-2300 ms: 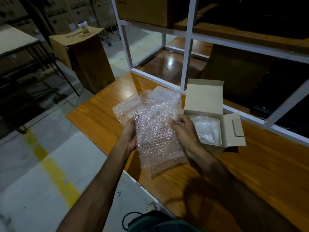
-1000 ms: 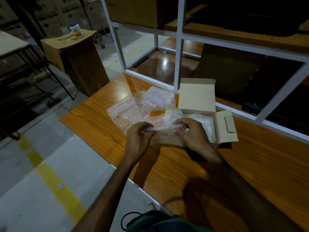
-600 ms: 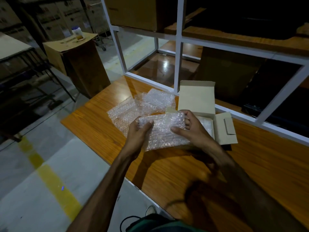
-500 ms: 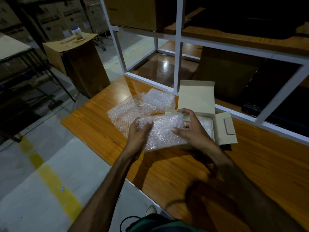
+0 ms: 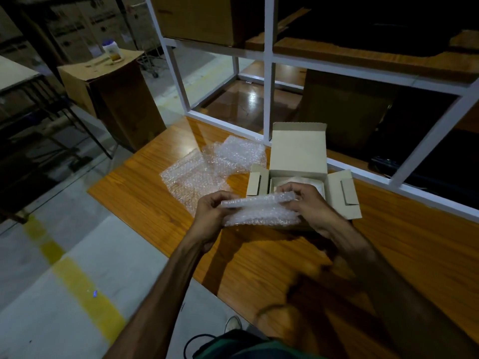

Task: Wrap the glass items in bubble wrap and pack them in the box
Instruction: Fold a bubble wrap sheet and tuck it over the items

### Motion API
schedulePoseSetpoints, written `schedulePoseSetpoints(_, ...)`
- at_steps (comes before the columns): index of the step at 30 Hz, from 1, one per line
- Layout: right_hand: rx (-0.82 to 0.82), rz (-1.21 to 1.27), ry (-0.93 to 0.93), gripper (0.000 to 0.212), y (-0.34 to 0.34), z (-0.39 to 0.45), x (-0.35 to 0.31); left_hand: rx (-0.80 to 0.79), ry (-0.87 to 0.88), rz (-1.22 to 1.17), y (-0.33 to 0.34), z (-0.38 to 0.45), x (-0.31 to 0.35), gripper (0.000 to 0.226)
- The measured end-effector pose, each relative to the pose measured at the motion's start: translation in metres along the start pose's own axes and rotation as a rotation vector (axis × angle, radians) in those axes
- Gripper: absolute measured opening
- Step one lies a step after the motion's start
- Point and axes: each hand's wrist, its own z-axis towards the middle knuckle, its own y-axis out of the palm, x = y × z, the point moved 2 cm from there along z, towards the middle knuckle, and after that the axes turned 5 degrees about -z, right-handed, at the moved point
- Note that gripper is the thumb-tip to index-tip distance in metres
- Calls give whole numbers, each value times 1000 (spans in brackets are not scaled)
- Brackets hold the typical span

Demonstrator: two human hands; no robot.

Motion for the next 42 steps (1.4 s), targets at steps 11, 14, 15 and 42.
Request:
schedulePoseSetpoints(11, -163, -167, 43, 40, -46, 25, -7, -87, -105, 81, 23, 1, -9, 16)
schedulePoseSetpoints(14, -172, -10, 76, 19, -56, 33, -10, 58, 67, 278, 36, 8, -9, 15)
schedulePoseSetpoints(15, -169, 16, 67, 26, -60, 37, -11, 88, 114, 300, 39, 10, -11, 17)
schedulePoseSetpoints(42, -219, -1174, -697, 17, -57, 135, -4, 26, 340, 1481, 131, 9, -74, 52)
